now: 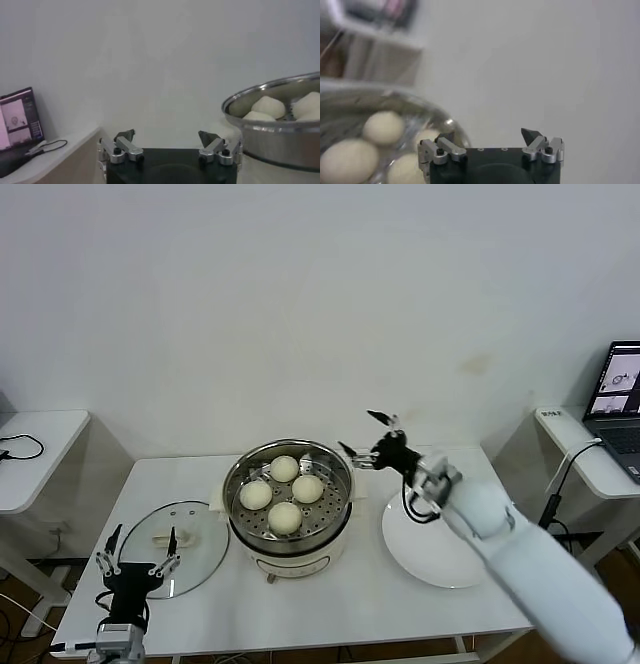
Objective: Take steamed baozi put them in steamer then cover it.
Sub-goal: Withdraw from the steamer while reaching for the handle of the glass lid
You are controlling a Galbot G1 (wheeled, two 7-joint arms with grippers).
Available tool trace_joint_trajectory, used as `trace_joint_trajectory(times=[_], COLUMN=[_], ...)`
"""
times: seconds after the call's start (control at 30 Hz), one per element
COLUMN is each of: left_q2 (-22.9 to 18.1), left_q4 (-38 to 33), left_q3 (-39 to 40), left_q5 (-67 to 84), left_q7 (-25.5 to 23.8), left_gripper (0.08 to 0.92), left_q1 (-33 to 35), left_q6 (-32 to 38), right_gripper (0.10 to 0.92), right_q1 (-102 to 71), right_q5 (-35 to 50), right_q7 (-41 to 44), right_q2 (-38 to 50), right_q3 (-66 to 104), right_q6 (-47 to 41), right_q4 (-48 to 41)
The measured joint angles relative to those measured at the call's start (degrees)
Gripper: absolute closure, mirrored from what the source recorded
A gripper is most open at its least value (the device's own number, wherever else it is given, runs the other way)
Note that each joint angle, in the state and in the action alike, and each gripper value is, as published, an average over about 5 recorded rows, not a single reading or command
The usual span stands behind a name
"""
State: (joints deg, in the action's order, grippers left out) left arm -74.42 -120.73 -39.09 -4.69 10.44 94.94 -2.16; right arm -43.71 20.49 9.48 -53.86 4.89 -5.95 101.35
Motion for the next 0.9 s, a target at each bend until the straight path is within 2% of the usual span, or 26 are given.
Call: trace_joint_trajectory(times=[0.23,0.43,0.9], left_q2=[1.49,4.51,13.32], left_q4=[3.78,8.31,23.63], left_q3=[-0.95,-2.6,-1.83], left_q5=[-9.82,-23.28,-50.0], left_q7=[0.92,0.85,1.47], left_gripper=[0.177,0.177,0.177], left_q1=[-0.61,-0.61,-5.27], left_q6=[1.68,3.68,7.9], right_gripper=[0.203,0.203,0.203], right_q1=[-17.71,-28.65,-41.25], right_q5=[-2.31,-3.89,-5.21], right_q7=[0.2,0.58,0.56], right_q2=[-8.99,-15.34,-24.01], right_q3=[18.52,30.44,43.25], right_q6=[6.15,9.37,13.61], right_q4=[2.52,4.55,7.24])
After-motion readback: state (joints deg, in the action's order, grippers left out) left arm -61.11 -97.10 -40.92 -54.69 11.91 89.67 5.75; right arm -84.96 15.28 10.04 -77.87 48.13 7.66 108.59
